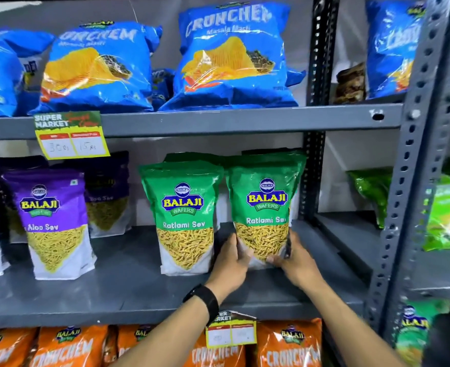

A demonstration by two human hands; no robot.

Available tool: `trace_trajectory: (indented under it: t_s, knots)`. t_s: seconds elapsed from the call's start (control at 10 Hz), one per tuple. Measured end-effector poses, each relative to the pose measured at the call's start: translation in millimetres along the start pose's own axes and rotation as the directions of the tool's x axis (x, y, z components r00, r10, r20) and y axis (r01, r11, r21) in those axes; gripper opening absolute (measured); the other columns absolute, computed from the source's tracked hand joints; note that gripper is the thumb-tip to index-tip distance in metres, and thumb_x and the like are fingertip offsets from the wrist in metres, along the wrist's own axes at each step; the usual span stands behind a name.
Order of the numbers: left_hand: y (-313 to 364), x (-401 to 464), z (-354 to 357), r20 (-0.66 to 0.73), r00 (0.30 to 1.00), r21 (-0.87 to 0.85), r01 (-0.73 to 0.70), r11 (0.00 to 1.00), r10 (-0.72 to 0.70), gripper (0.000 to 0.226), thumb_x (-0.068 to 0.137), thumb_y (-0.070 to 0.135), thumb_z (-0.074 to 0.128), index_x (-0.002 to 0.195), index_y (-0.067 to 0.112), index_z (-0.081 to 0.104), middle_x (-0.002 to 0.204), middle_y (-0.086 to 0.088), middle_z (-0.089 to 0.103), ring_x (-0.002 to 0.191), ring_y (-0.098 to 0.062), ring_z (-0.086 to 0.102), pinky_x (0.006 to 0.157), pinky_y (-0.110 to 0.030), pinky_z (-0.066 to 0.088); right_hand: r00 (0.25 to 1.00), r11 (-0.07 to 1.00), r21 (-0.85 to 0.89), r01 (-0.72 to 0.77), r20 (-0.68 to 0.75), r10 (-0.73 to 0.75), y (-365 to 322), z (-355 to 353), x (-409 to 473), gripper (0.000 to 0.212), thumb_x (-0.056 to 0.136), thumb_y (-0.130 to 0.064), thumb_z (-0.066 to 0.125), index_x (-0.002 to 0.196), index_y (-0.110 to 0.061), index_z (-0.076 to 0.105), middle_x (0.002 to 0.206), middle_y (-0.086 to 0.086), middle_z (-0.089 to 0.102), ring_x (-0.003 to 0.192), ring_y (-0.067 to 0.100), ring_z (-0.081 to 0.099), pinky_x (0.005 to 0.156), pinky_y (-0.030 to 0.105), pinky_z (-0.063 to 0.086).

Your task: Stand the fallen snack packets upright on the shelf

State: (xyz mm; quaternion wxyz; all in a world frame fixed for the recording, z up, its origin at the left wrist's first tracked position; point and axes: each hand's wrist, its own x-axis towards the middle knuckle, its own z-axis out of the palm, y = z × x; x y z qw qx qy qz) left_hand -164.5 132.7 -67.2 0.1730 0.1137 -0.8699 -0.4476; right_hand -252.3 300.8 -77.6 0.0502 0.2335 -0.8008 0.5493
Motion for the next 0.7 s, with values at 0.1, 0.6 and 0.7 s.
trace_trajectory:
  t_s: [0.1, 0.6, 0.7]
  knots:
    - [10.6, 1.7, 8.8, 0.065, 0.997, 0.004, -0.035, 0.999, 0.034, 0.056, 0.100, 0.035, 0.063, 0.149, 0.018, 0.044, 0.133, 0.008, 0.046, 0.137, -0.020, 0.048, 0.114, -0.035, 0.036, 1.000, 0.999, 0.041, -0.002, 0.007, 0.002, 11.7, -18.5, 3.7, 0.078, 0.079, 0.000, 0.083, 0.134, -0.037, 0.042, 0.120, -0.019, 0.060, 0.124, 0.014, 0.055, 0.083, 0.014, 0.042]
    - [-12.5, 24.2, 39.9, 0.056, 0.996, -0.125, -0.057, 0.990, 0.065, 0.075, 0.073, 0.047, 0.072, 0.142, 0.043, 0.046, 0.145, 0.007, 0.062, 0.130, -0.018, 0.063, 0.113, -0.048, 0.051, 0.998, 0.999, -0.050, -0.012, 0.064, 0.015, 23.7, -40.0, -6.1, 0.097, 0.087, -0.023, 0.080, 0.161, -0.030, 0.018, 0.151, -0.005, 0.049, 0.138, 0.016, 0.046, 0.111, 0.031, 0.036]
    - [-5.1, 12.7, 29.4, 0.133, 0.987, -0.166, -0.070, 0.984, 0.092, 0.080, 0.084, 0.040, 0.075, 0.154, 0.039, 0.037, 0.154, 0.004, 0.055, 0.139, -0.021, 0.056, 0.119, -0.047, 0.044, 0.999, 0.995, -0.098, -0.008, 0.049, 0.013, 34.7, -41.2, -5.0, 0.126, 0.074, -0.054, 0.084, 0.165, -0.031, 0.001, 0.165, -0.002, 0.040, 0.150, 0.022, 0.041, 0.123, 0.042, 0.034]
